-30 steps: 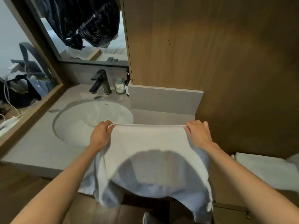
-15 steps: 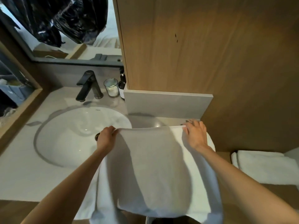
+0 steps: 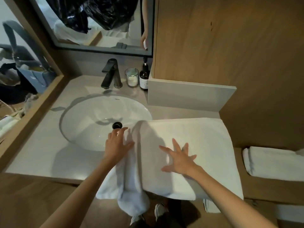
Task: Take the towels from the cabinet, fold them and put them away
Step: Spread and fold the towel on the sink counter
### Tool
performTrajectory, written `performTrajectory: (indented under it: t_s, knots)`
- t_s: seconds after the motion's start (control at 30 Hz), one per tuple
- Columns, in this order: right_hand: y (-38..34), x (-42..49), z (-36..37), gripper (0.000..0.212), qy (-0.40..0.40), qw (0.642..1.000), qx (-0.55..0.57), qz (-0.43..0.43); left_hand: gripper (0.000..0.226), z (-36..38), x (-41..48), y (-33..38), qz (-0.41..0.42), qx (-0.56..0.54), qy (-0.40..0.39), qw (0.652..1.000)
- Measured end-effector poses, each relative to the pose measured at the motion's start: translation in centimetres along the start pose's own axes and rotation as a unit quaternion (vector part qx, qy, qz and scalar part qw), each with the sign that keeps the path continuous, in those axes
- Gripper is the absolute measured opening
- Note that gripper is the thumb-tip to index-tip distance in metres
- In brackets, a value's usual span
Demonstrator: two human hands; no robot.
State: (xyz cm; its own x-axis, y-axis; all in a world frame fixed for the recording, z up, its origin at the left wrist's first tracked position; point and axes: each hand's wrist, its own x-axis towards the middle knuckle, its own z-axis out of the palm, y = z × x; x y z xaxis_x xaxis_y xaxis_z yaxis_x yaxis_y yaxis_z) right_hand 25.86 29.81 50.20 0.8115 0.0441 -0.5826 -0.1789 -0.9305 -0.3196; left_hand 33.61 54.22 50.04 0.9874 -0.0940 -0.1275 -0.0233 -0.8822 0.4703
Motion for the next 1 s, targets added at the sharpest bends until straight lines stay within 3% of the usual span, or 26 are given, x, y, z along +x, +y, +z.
performTrajectory:
  t_s: [0.2, 0.3, 0.47, 0.63, 0.83, 0.93, 1.0]
  knots:
    - [-1.0, 0.0, -0.9, 0.085, -0.013, 1.0, 0.004, 0.026, 0.088, -0.2, -7.2, -4.6, -0.009, 0.033, -0.003, 0.999]
    - [-1.1, 0.0, -0.8, 0.085, -0.003, 0.999, -0.002, 0.032, 0.095, 0.0, -9.4, -5.1, 0.014, 0.061, -0.047, 0.997]
    - [-0.9, -0.9, 0.1, 0.082, 0.061, 0.998, -0.025, 0.024, 0.083, 0.9, -11.5, -6.5, 0.084, 0.11, -0.057, 0.989]
    - [0.0, -3.0, 2.8, 0.07, 0.197, 0.976, -0.086, 0.038, 0.067, 0.7, -11.7, -7.1, 0.136, 0.104, -0.053, 0.984]
    - [1.6, -3.8, 3.3, 0.064, 0.162, 0.984, -0.054, 0.041, 0.011, -1.6, -10.5, -7.6, 0.112, -0.007, -0.125, 0.986]
    - [1.8, -3.7, 2.9, 0.065, 0.145, 0.988, -0.046, 0.038, 0.02, -3.2, -9.3, -7.5, 0.05, -0.186, -0.136, 0.972]
    - [1.8, -3.6, 2.7, 0.065, 0.138, 0.989, -0.043, 0.039, 0.035, -5.1, -8.4, -6.7, 0.012, -0.35, -0.107, 0.931]
